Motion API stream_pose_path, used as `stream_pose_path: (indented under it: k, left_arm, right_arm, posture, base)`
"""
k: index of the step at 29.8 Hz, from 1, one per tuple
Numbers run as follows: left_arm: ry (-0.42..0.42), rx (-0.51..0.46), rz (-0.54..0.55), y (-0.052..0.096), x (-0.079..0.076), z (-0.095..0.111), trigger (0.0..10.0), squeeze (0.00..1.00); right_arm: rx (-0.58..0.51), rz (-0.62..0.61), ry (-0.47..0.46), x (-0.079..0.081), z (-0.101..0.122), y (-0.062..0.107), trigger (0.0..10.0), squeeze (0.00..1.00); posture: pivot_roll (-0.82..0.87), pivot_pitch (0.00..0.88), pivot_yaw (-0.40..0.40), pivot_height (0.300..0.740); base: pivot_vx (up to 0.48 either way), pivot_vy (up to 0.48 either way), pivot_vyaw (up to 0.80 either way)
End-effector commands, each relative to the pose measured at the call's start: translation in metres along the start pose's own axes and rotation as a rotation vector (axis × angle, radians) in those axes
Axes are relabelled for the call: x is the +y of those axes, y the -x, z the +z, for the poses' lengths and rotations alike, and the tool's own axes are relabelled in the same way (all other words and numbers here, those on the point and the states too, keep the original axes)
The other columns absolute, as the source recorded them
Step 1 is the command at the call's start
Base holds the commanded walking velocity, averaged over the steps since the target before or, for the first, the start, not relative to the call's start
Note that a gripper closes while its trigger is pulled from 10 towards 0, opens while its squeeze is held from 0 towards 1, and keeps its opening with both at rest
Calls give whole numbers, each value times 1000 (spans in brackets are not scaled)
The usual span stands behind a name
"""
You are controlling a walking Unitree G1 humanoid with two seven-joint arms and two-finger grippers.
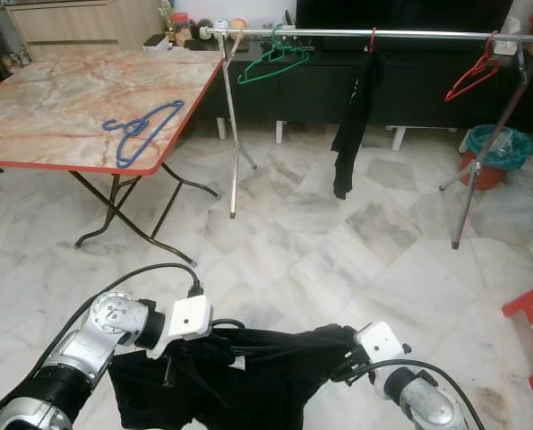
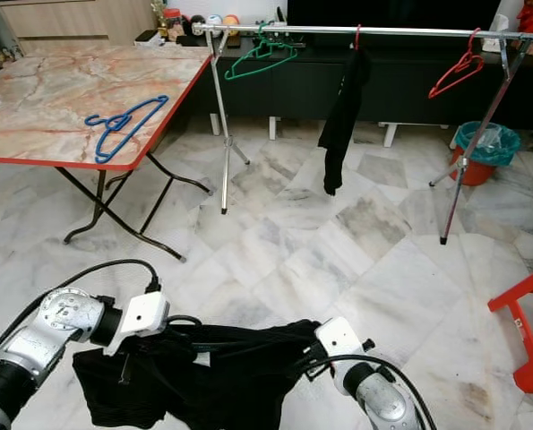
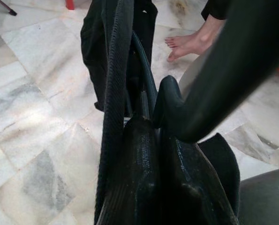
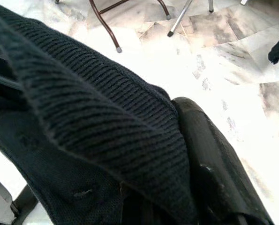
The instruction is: Hang hanger
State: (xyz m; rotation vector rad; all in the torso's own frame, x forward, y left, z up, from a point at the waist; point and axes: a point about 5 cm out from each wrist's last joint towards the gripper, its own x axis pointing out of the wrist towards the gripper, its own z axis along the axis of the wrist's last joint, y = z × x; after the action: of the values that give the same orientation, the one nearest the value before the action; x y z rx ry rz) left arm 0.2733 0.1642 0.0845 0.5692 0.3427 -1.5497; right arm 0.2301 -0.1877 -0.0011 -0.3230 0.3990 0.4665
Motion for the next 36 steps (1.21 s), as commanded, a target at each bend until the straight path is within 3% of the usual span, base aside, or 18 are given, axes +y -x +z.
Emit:
stream_pose_path:
  k: [1, 7, 13, 16, 20, 23, 28, 30, 36]
  left_arm:
    - [38, 56, -9, 21, -5, -11, 10000, 0]
    - [91, -68, 10, 41, -4, -3, 10000, 0]
    - [100, -180, -1, 47, -3, 10, 10000, 0]
    - [95, -191, -24, 47, -5, 12, 10000, 0]
    - [120, -231, 30, 41, 2, 15, 10000, 0]
    - [83, -244, 190, 27, 17, 19, 10000, 0]
    - [79, -246, 298, 12, 26, 24, 10000, 0]
    - [97, -231, 410, 2, 35, 25, 10000, 0]
    - [120, -271, 456, -15, 40, 34, 10000, 0]
  right_arm:
    - [50, -107, -12, -28, -8, 12, 0, 0]
    - [89, -102, -7, -37, -17, 21, 0, 0]
    - [101, -93, -34, -43, -20, 25, 0, 0]
    - [91, -120, -66, -49, -19, 26, 0, 0]
    - [35, -111, -91, -47, -15, 23, 0, 0]
    - [12, -97, -116, -35, -14, 18, 0, 0]
    - [-47, -71, -177, -22, -8, 12, 0, 0]
    - [-95, -41, -214, -12, -3, 9, 10000, 0]
    - [-92, -29, -241, 1, -5, 3, 10000, 0]
  posture:
    - [-43, 6, 37, 740]
    - [-39, 17, 36, 740]
    - [-37, 20, 36, 740]
    - [-39, 20, 37, 740]
    - [-37, 19, 40, 740]
    - [-37, 19, 40, 740]
    - [-35, 23, 43, 740]
    - [-34, 24, 46, 740]
    - [-30, 27, 52, 740]
  base:
    - [0, 0, 0]
    - [0, 0, 0]
    - [0, 0, 0]
    - [0, 0, 0]
    - [0, 0, 0]
    - [0, 0, 0]
    - [0, 0, 0]
    - [0, 0, 0]
    - [0, 0, 0]
